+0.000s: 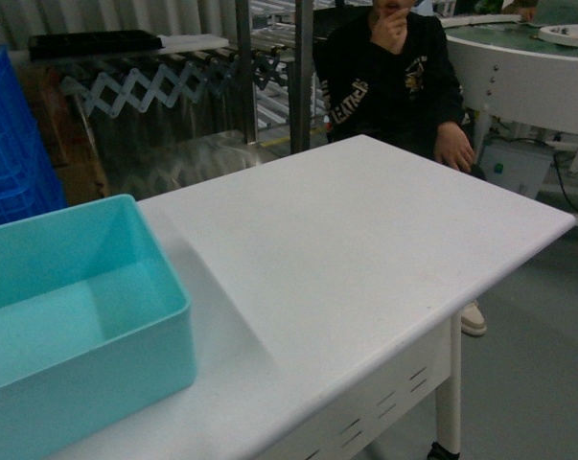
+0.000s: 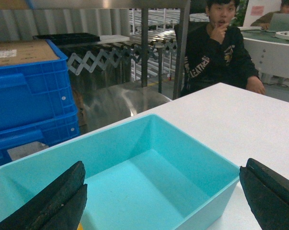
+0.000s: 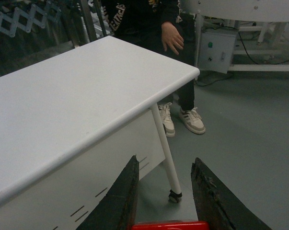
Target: Pick red block from blue box to shelf
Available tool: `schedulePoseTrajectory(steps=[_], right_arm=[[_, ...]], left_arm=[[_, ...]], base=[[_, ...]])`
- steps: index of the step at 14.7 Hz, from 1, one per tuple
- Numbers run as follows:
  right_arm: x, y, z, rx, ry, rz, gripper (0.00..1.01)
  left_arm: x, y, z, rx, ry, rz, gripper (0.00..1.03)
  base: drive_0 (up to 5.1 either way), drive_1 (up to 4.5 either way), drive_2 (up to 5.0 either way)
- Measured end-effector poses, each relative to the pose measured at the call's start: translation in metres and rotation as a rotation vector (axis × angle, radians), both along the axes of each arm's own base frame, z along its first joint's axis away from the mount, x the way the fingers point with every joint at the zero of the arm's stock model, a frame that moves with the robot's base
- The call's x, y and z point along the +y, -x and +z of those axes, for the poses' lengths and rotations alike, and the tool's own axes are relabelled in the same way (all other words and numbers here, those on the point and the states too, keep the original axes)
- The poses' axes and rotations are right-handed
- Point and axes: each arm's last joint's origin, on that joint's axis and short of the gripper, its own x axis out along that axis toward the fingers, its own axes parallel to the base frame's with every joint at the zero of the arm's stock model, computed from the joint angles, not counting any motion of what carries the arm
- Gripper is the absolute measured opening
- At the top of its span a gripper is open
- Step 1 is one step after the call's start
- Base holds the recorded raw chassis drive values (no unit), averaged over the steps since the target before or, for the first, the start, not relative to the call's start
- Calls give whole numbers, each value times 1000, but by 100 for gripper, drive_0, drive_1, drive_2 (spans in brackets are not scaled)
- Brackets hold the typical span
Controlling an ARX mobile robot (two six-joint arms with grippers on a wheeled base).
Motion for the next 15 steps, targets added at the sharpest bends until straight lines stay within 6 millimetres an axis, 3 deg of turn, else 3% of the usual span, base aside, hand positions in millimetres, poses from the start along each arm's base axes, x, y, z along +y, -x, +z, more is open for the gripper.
schedulePoseTrajectory(steps=[15], right_arm=[[0, 0, 0, 0, 0, 0, 27]], left_arm=[[0, 0, 0, 0, 0, 0, 98]], base=[[-146, -146, -146]])
